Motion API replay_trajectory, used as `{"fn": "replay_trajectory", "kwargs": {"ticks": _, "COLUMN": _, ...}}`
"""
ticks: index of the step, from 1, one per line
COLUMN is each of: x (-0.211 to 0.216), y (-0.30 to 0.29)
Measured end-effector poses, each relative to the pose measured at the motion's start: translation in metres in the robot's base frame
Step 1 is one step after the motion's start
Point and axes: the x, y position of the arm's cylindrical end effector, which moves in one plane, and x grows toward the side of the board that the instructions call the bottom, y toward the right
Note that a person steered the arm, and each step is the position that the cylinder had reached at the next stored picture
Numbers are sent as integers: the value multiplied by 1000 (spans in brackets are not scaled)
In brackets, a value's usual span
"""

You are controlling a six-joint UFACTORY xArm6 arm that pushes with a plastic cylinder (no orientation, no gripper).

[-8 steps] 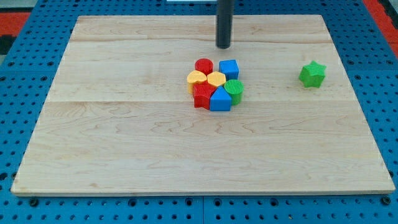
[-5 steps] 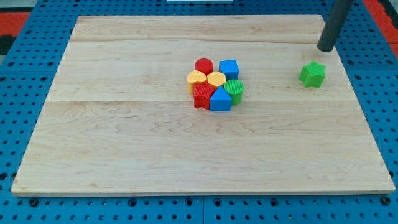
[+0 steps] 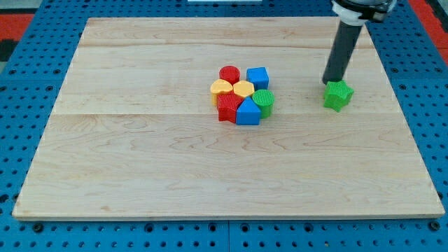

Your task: Push the green star into the green circle

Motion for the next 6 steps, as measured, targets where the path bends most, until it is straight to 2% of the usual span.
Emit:
{"fn": "replay_trajectory", "kwargs": {"ticks": 1, "x": 5, "y": 57}}
{"fn": "replay_trajectory", "kwargs": {"ticks": 2, "x": 34, "y": 72}}
{"fn": "replay_trajectory", "kwargs": {"ticks": 4, "x": 42, "y": 16}}
{"fn": "replay_trajectory", "kwargs": {"ticks": 6, "x": 34, "y": -1}}
